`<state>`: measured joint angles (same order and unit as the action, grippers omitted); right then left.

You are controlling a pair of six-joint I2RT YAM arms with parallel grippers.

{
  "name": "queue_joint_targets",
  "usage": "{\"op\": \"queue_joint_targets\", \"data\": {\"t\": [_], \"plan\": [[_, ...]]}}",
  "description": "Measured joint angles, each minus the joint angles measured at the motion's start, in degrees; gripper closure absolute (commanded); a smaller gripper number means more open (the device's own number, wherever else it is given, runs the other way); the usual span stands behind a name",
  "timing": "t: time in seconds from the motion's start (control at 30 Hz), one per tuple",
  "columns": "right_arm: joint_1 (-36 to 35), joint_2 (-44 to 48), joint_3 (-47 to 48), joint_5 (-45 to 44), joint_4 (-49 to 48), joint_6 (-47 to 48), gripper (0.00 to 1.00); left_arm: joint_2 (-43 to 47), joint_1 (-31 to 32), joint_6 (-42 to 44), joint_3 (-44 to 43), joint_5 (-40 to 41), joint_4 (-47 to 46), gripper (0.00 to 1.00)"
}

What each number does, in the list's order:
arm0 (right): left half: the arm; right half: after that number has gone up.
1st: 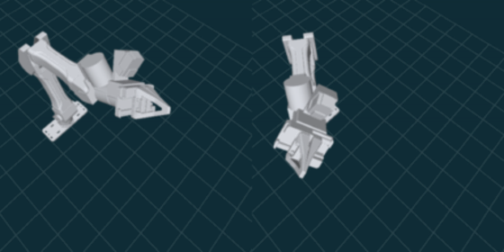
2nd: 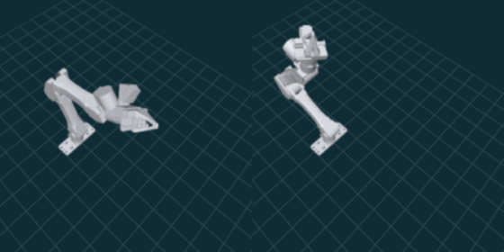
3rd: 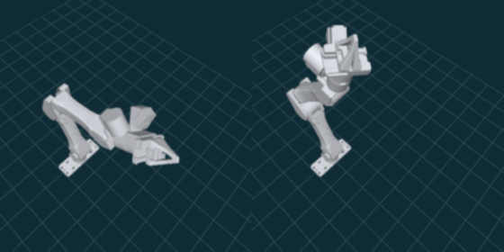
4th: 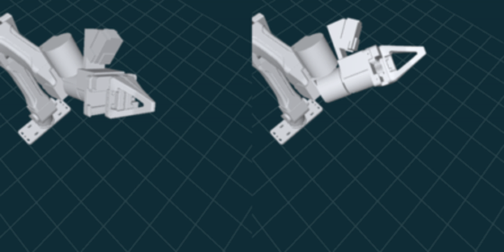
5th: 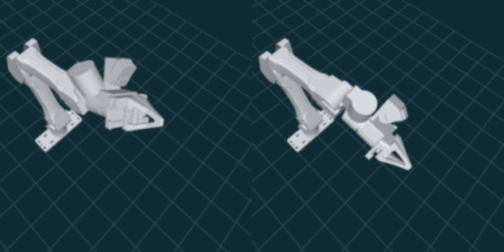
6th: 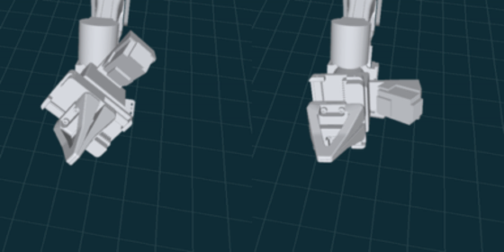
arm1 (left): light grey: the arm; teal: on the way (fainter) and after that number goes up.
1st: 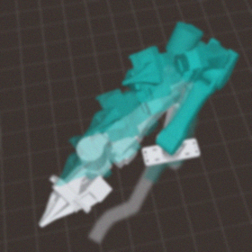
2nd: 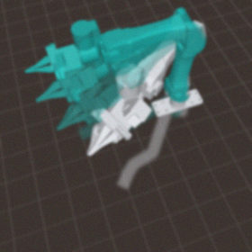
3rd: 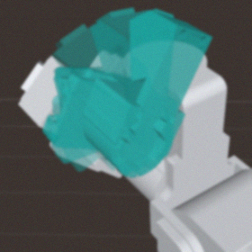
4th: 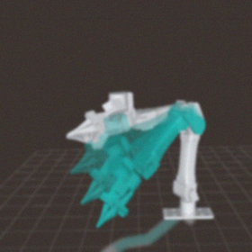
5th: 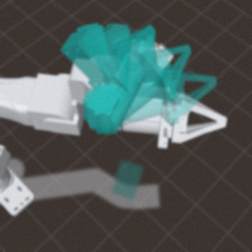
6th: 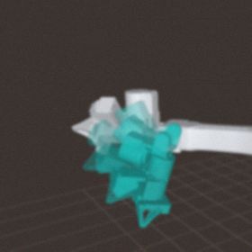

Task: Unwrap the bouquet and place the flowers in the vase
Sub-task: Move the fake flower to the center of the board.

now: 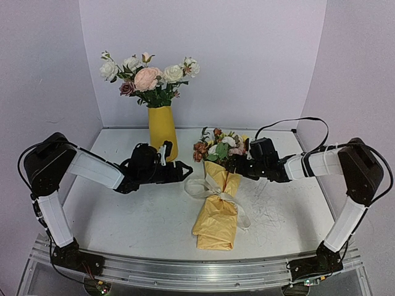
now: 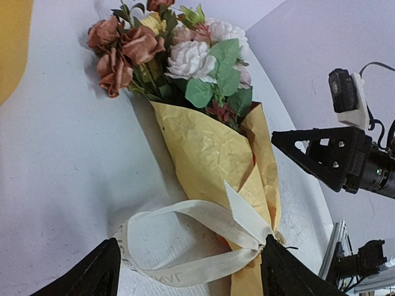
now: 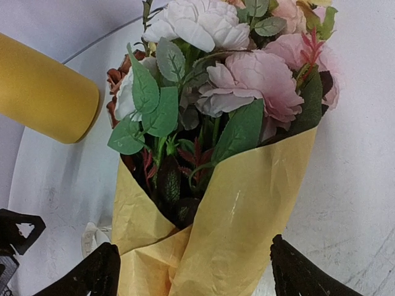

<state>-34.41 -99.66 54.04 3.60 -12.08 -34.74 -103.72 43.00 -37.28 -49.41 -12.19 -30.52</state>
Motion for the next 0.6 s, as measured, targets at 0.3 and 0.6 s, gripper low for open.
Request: {"op": "queue_joint_targets", "data": {"t": [0.3,0.6], "plan": [[1.01,-5.73,0.92,3.21,-0.87,-0.57,0.23,0.24,-1.05,-0.02,-1.01,4.48,1.9,0.19],[-0.96,-9.49,0.35,6.64,-5.46,-2.47,0.25,-0.15,-2.19,-0.07,-5.86,9.86,2.51,0.19]]}}
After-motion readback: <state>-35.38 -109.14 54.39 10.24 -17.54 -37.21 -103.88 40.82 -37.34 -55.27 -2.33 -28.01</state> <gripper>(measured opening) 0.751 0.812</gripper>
